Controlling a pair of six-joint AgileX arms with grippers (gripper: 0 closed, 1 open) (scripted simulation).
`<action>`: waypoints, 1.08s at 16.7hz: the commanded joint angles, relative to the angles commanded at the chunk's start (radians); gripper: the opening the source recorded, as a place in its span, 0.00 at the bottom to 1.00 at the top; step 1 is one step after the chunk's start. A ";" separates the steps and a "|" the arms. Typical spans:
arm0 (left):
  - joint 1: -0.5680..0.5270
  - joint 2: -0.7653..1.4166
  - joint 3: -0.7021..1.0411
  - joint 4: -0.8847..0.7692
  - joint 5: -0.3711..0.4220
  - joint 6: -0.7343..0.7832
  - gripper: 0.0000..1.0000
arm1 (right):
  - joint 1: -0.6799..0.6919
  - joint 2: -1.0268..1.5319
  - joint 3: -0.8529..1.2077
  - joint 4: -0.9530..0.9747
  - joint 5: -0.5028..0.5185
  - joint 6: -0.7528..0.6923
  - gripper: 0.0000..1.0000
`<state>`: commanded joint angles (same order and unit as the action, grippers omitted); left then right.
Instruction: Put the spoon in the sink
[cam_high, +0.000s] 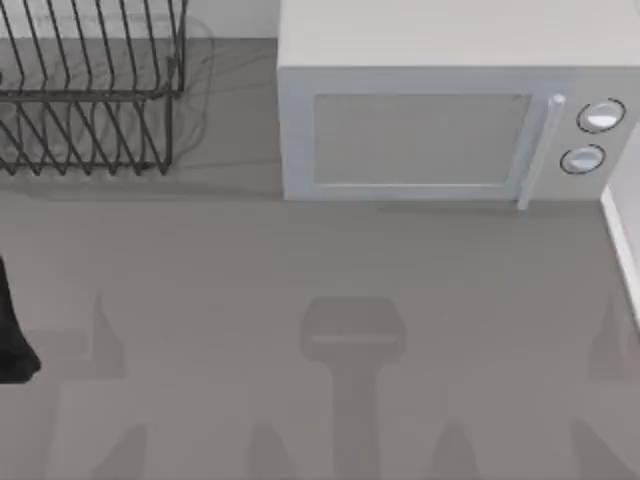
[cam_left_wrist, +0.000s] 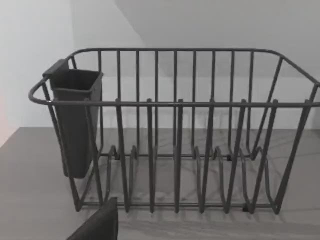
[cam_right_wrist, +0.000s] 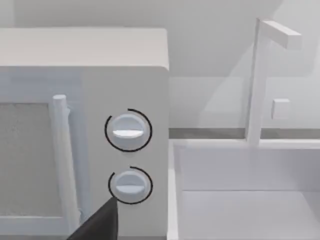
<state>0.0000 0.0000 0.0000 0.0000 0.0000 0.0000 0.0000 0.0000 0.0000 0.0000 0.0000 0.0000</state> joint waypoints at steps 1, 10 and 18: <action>0.000 0.000 0.000 0.000 0.000 0.000 1.00 | 0.000 0.000 0.000 0.000 0.000 0.000 1.00; 0.000 0.000 0.000 0.000 0.000 0.000 1.00 | -0.075 0.388 0.276 -0.331 0.001 0.069 1.00; 0.000 0.000 0.000 0.000 0.000 0.000 1.00 | -0.186 1.107 0.673 -0.854 -0.004 0.177 1.00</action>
<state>0.0000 0.0000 0.0000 0.0000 0.0000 0.0000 -0.1858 1.1069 0.6734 -0.8543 -0.0035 0.1765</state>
